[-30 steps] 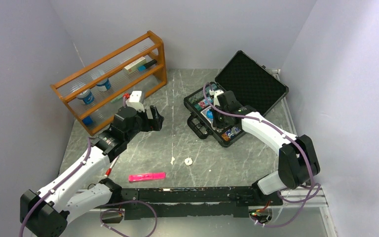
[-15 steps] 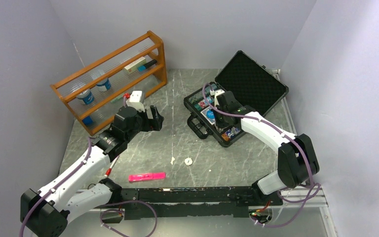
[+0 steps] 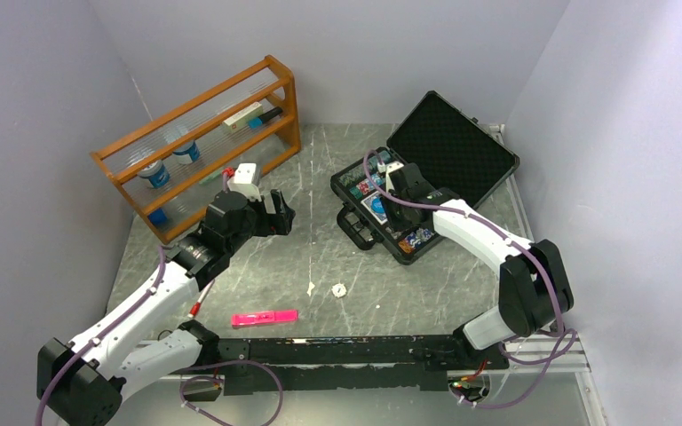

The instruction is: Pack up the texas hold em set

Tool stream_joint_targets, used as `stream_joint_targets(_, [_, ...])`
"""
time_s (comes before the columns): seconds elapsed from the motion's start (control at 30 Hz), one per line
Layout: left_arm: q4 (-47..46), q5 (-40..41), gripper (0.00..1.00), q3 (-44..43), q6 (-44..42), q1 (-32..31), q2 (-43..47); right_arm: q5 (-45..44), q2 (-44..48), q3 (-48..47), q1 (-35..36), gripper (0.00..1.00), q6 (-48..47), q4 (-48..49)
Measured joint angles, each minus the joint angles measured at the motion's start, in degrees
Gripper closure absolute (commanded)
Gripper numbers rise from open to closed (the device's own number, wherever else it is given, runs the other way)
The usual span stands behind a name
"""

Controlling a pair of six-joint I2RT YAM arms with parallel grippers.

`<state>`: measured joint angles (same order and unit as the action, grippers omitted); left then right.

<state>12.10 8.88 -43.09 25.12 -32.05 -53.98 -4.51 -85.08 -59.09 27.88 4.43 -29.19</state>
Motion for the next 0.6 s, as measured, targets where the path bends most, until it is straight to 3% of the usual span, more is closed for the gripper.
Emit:
stream_joint_targets(0.4, [1.1,0.0,0.04,0.0,0.0,0.0,1.2,3.7,3.1,-1.8,0.9,0.58,2.8,-1.8])
stream_joint_targets(0.6, [2.8,2.3,0.05,-0.1,-0.1,0.0,3.1,5.1,4.3,-2.1,9.5,0.51,8.7,-2.1])
